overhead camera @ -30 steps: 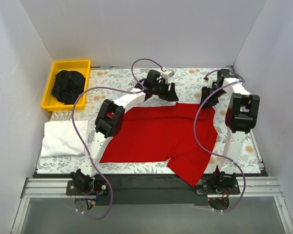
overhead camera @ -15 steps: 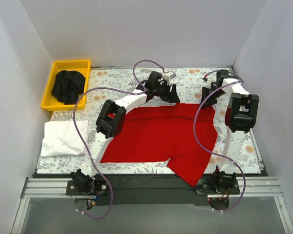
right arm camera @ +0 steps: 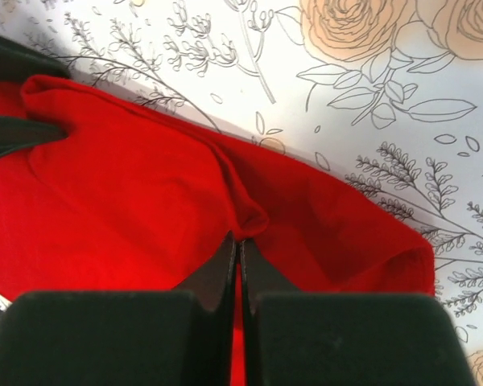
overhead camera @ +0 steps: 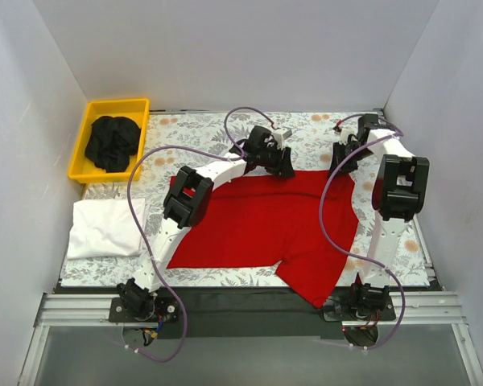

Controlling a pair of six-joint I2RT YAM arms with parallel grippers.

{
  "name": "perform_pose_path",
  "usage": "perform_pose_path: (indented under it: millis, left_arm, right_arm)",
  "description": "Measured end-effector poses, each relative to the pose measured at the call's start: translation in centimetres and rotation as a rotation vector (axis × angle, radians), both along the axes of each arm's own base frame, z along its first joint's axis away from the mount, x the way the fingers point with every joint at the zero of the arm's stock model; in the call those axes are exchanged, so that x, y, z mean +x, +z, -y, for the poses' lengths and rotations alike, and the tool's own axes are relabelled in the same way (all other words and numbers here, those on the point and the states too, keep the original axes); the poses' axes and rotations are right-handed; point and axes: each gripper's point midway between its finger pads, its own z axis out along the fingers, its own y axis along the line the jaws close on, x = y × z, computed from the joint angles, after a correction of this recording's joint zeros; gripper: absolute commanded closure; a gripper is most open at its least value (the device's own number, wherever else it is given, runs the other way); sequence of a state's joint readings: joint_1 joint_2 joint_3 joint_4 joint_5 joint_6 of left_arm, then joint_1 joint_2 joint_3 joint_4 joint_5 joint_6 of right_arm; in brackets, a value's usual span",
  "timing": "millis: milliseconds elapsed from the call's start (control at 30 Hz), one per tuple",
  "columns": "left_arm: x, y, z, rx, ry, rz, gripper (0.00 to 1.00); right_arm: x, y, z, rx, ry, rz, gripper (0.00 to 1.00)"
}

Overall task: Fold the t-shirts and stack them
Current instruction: Fold the tshirt

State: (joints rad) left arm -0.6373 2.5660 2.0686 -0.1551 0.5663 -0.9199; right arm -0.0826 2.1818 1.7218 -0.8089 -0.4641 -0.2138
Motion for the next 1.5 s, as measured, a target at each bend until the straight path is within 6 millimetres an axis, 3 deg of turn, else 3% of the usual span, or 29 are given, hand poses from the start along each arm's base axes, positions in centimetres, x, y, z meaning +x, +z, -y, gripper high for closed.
perform_pose_path:
  millis: [100, 233, 400, 467, 500, 533, 567, 733, 967, 1067, 1233, 1400, 1500]
  left_arm:
    - [0.1, -0.1, 0.0, -0.005, 0.001, 0.007, 0.64]
    - [0.0, -0.2, 0.1, -0.013, -0.004, 0.009, 0.81]
    - [-0.4, -0.6, 0.0, -0.021, -0.012, 0.015, 0.87]
    - [-0.6, -0.6, -0.1, -0.026, -0.017, 0.02, 0.82]
    - [-0.7, -0.6, -0.2, -0.027, -0.02, 0.023, 0.76]
    - [-0.9, -0.6, -0.3, -0.028, -0.023, 0.026, 0.58]
    - [-1.0, -0.4, -0.3, -0.031, -0.027, 0.032, 0.55]
    - [-1.0, 1.4, -0.4, -0.054, -0.026, 0.069, 0.54]
    - [-0.8, 2.0, -0.2, -0.07, -0.027, 0.083, 0.74]
    - [-0.8, 2.4, 0.0, -0.077, -0.034, 0.087, 1.0]
    - [-1.0, 2.5, -0.1, -0.08, -0.059, 0.118, 1.0]
    - [-3.8, 2.4, -1.5, -0.073, -0.127, 0.12, 1.0]
    - [-4.7, 3.5, -1.9, -0.088, -0.152, 0.141, 1.0]
  right_arm:
    - [-0.3, 0.6, -0.2, 0.007, 0.009, 0.011, 0.99]
    - [-0.5, 1.3, -0.2, 0.008, 0.023, 0.031, 0.99]
    - [-0.7, 1.9, -0.4, 0.01, 0.038, 0.049, 0.99]
    - [-1.1, 2.1, -0.5, 0.012, 0.048, 0.05, 0.99]
    - [-1.1, 2.1, -0.6, 0.013, 0.052, 0.053, 0.99]
    - [-1.2, 2.2, -0.6, 0.014, 0.056, 0.056, 0.99]
    - [-1.4, 2.3, -0.6, 0.015, 0.059, 0.057, 0.99]
    - [-1.9, 2.6, -0.7, 0.014, 0.079, 0.068, 0.99]
    - [-1.9, 2.7, -0.7, 0.016, 0.083, 0.072, 0.99]
    - [-1.9, 2.7, -0.7, 0.016, 0.087, 0.074, 0.99]
    - [-2.8, 2.9, -1.0, 0.027, 0.132, 0.091, 0.99]
    - [-5.0, 3.8, -1.0, 0.016, 0.201, 0.115, 0.99]
    - [-5.7, 3.7, -1.0, 0.014, 0.236, 0.125, 0.99]
